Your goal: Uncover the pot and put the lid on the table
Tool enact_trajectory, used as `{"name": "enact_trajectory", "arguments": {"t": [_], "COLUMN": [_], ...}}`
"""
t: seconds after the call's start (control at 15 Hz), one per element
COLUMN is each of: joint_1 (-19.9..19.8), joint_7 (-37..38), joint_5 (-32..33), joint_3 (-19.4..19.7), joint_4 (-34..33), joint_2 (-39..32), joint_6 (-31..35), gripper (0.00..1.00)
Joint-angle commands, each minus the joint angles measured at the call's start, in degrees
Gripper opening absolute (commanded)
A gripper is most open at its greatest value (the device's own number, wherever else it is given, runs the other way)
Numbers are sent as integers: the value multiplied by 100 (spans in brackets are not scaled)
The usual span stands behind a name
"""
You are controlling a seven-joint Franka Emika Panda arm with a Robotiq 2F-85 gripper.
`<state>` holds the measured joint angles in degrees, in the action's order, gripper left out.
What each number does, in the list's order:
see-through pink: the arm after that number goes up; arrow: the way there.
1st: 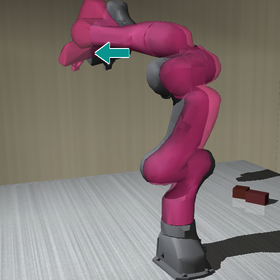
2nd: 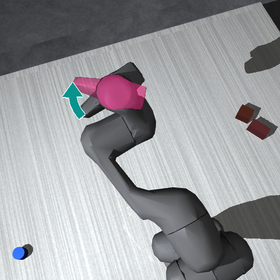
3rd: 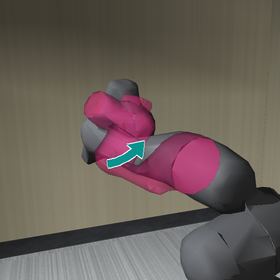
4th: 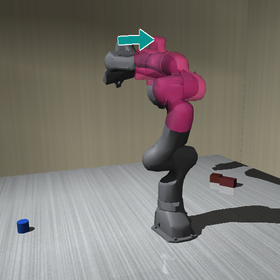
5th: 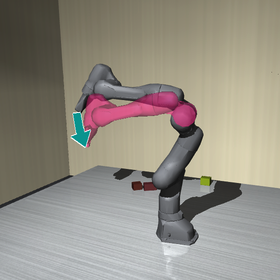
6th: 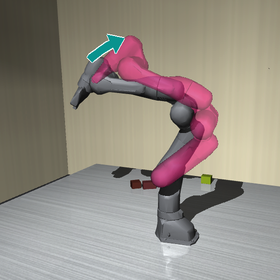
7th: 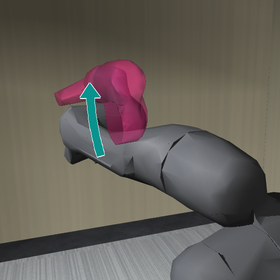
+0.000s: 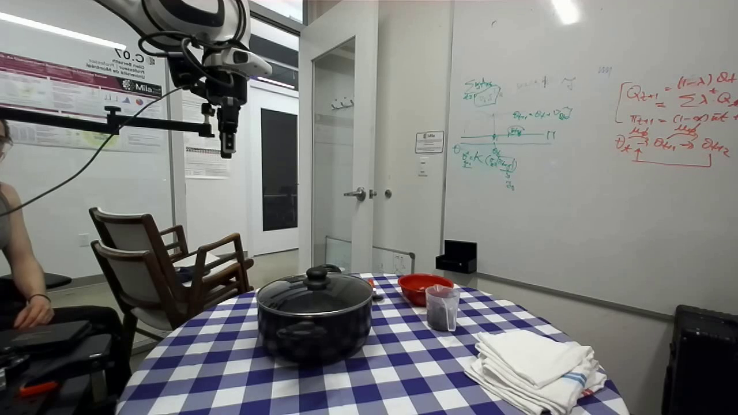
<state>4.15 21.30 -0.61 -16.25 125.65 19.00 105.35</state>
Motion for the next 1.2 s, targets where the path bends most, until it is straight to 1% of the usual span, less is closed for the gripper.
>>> {"name": "enact_trajectory", "arguments": {"t": [0.0, 0.2, 0.33, 0.53, 0.67, 1.0, 1.13], "joint_1": [122, 136, 78, 63, 49, -121, -163], "joint_7": [33, -28, 179, 68, 44, 241, 313], "joint_5": [39, 35, 124, -8, -47, 247, 271], "joint_3": [107, 130, 120, 254, 345, 594, 739], "joint_4": [-14, 7, 66, 158, 241, 432, 402], "joint_2": [-16, -57, -127, -359, -581, -1351, -1679], "joint_6": [-16, 66, 241, 636, 1012, 2196, 2476], "gripper": [100, 100, 100, 100, 100, 100, 100]}}
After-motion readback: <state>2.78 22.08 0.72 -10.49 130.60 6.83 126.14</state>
